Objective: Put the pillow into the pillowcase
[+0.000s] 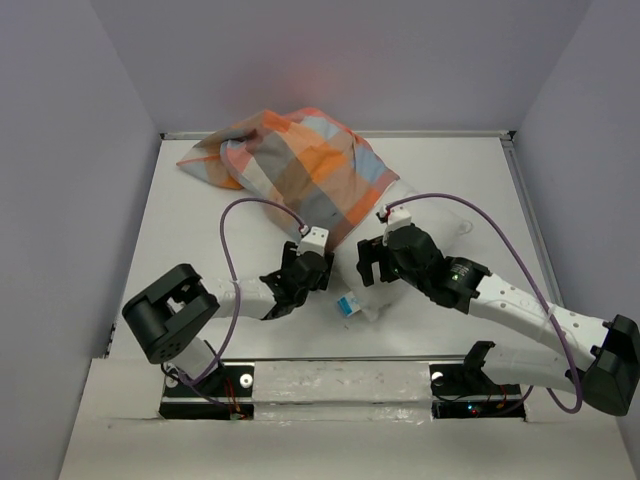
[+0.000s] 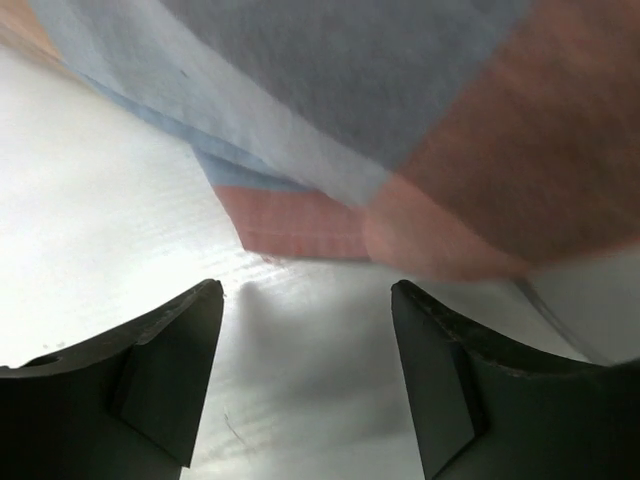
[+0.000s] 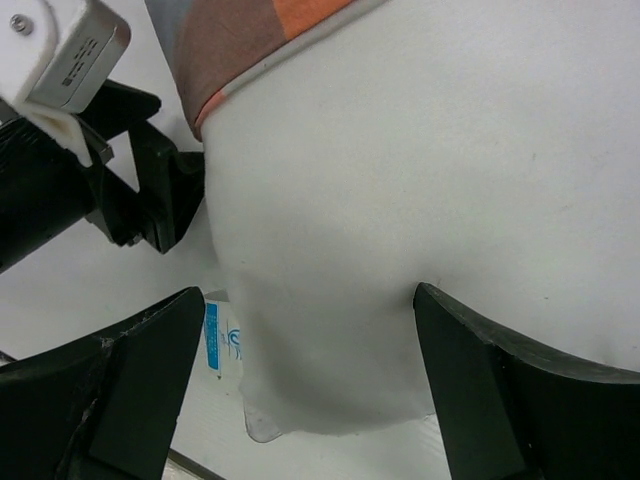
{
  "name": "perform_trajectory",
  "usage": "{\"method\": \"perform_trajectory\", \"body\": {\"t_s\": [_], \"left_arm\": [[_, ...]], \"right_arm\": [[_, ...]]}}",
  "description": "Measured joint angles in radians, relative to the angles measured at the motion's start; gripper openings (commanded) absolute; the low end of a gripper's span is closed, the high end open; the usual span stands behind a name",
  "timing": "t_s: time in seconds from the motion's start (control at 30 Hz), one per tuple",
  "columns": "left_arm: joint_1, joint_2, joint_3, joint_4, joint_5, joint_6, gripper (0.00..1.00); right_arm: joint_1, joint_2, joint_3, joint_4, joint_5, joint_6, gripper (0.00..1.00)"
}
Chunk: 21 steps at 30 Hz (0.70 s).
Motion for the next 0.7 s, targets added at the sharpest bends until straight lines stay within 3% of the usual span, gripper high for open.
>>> {"method": "perform_trajectory", "body": {"t_s": [0.33,0.37,0.47,0.63,0.7], "left_arm": [[0.063,0.157,0.101,0.069,-0.105,0.097,0.53],[0.063,0.157,0.101,0.082,-0.108,0.103,0.37],[0.063,0.157,0.101,0.142,-0.123,0.125,0.0],[0.063,0.071,0.059,0.211,-0.089,0.107,0.0],[0.063,-0.014,0.021,0.217,-0.069,0.092,0.0]], "right_arm": [[0.0,-0.007,0.0,0.007,-0.015,-0.001,0.95],[0.0,-0.007,0.0,0.01,-0.013,-0.001,0.99],[0.007,0.024,0.001,0.028,0.025,-0.012,1.0],[0.013,0.183,0.053,0.038,0.097,-0.028,1.0],[0.013,0.249,0.078,0.039,0.142,-0.027,0.94]]}}
